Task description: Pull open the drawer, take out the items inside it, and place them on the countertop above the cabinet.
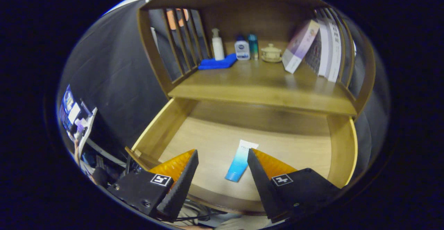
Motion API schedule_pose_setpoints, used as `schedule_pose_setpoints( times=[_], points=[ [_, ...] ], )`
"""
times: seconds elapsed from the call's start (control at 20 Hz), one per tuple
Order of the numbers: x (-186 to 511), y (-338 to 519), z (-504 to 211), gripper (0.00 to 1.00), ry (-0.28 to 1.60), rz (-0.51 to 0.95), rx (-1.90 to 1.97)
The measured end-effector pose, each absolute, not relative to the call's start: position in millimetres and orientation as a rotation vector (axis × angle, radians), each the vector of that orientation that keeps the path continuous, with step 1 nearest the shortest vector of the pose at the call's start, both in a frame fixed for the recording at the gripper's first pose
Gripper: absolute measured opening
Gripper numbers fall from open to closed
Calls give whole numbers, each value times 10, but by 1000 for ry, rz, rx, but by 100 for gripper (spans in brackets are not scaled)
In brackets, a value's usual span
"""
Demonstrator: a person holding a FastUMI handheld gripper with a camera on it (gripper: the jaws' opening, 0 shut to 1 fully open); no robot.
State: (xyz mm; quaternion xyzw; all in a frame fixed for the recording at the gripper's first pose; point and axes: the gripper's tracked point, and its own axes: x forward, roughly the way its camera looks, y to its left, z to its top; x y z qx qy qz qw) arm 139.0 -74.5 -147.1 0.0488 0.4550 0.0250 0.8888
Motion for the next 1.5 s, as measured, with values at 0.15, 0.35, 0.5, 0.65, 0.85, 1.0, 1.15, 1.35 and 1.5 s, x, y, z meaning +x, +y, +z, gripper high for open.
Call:
schedule_pose_setpoints(
  times=[0.15, 0.35, 0.5, 0.65, 0.85, 1.0, 1.15, 1.35, 1.5],
  points=[
    [1429, -790, -1607, 91, 1035, 46, 124],
    [1462, -880, -1831, 91, 1152, 6, 99],
    [1490, -891, -2025, 91, 1244, -11, 93],
    [1480, -982, -2238, 91, 1324, -68, 32],
    [1509, -1016, -2448, 86, 1386, -123, 29],
    [1503, -1006, -2525, 82, 1434, -143, 24],
    [1523, -1019, -2552, 66, 1441, -174, 8],
    [1537, -1032, -2556, 54, 1434, -179, 4],
    [1560, -1059, -2538, 50, 1403, -180, 21]
  ],
)
